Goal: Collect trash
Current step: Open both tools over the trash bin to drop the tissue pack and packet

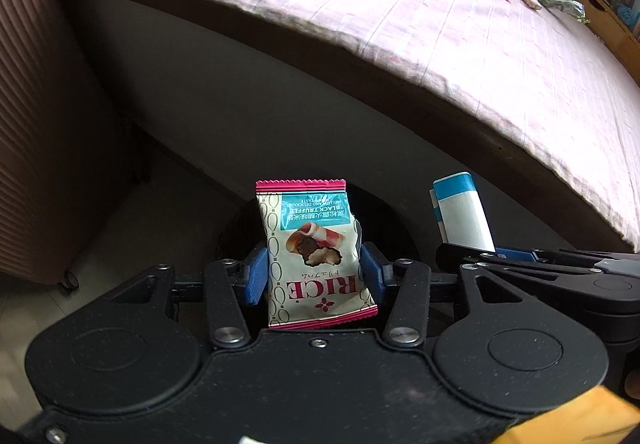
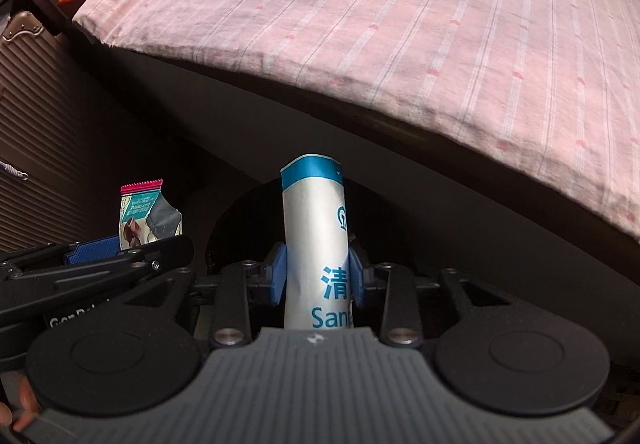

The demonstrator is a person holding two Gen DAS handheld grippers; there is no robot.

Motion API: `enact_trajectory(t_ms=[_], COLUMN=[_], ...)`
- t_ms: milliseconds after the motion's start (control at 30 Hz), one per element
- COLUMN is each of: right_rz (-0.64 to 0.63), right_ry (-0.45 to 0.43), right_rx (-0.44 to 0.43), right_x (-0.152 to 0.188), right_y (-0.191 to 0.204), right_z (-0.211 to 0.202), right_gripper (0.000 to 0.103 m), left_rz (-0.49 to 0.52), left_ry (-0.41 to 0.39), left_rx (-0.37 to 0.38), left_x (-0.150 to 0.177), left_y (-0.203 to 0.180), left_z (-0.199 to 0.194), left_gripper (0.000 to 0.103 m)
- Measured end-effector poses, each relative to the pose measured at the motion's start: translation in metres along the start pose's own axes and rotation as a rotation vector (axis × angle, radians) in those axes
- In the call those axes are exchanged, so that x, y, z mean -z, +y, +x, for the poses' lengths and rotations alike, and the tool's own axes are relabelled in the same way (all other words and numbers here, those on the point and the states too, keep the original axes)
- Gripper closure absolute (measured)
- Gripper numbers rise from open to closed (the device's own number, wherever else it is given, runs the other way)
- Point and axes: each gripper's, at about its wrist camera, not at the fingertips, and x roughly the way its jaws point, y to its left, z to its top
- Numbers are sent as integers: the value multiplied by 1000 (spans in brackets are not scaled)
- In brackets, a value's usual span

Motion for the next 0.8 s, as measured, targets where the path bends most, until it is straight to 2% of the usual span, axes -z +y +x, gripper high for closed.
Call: enact_trajectory(t_ms=[400,433,467,500,600,800], right_rz=[16,23,28,32,39,45], right_ry=[39,41,41,40,38,33], right_rx=[0,-3,-5,-6,-4,-8], right_x=[2,3,3,3,5,4], right_y=[-11,-12,-13,-14,-18,-23], right_z=[35,38,39,41,44,45], right_gripper=[57,54,45,42,39,34], left_rz=[45,50,54,55,38,22], left_ry=[21,23,25,26,29,30], left_rx=[-12,-11,-10,-13,-30,-40], left_x=[-2,-1,-1,1,3,2], left_y=[0,-1,-2,-3,-2,-4], left_z=[35,37,38,39,41,42], left_gripper=[53,52,50,47,37,31])
